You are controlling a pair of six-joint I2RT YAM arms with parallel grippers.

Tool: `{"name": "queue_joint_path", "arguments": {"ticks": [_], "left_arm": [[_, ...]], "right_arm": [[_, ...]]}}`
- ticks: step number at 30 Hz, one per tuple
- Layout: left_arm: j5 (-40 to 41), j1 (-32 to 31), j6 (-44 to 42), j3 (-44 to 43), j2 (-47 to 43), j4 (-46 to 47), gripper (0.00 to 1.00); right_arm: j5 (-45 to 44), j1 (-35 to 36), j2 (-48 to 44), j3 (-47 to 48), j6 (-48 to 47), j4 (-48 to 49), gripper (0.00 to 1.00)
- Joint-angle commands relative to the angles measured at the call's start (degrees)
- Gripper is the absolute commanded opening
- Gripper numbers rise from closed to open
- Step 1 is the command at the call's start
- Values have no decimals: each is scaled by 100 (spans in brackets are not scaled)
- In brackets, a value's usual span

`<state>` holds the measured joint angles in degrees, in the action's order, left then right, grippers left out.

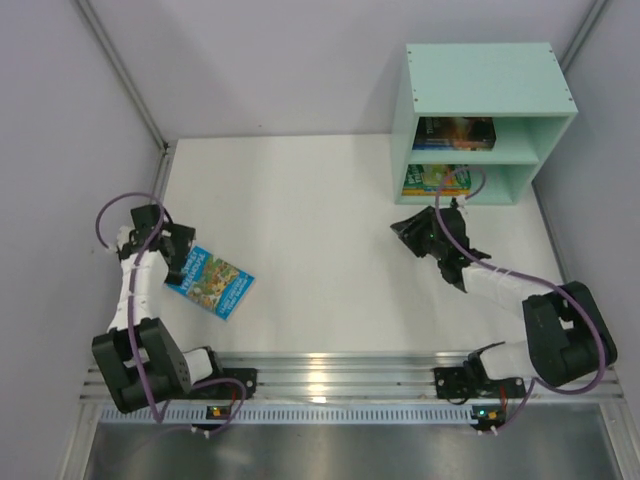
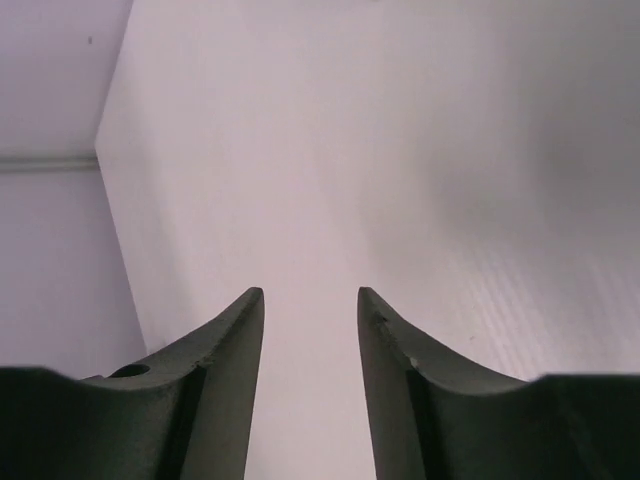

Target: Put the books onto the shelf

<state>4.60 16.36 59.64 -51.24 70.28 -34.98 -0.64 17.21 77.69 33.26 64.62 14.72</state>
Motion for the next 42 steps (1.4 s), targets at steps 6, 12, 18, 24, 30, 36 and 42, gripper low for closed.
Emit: {"name": "queue_joint_path", "arguments": {"ticks": [6,12,18,24,30,36,42], "left_arm": [[596,956,-1202,704,468,788,98],[681,965,-2263,-113,1057,932,98],[1272,957,-2902,-685,1532,931,98],[324,966,-3669,-729,1883,1108,97],[-423,983,-3766,-755,2384,977,94],[-970,1036,-3801,-844,2587,800,86],[-2473,1027,-3863,-633,2789,826,76]], "right_arm": [[-260,2039,430,585,-460,110,50],[-217,3103,1677,1542,-152,356,56],[-462,3973,3023,3125,340,-488,59],[-683,4510,3937,3986,622,-409,60],[-875,4800,4605,4558,666,-522,59],[-1131,5029,5089,4971,1123,-832,58],[-1157,4985,5283,5165,878,-874,44]]}}
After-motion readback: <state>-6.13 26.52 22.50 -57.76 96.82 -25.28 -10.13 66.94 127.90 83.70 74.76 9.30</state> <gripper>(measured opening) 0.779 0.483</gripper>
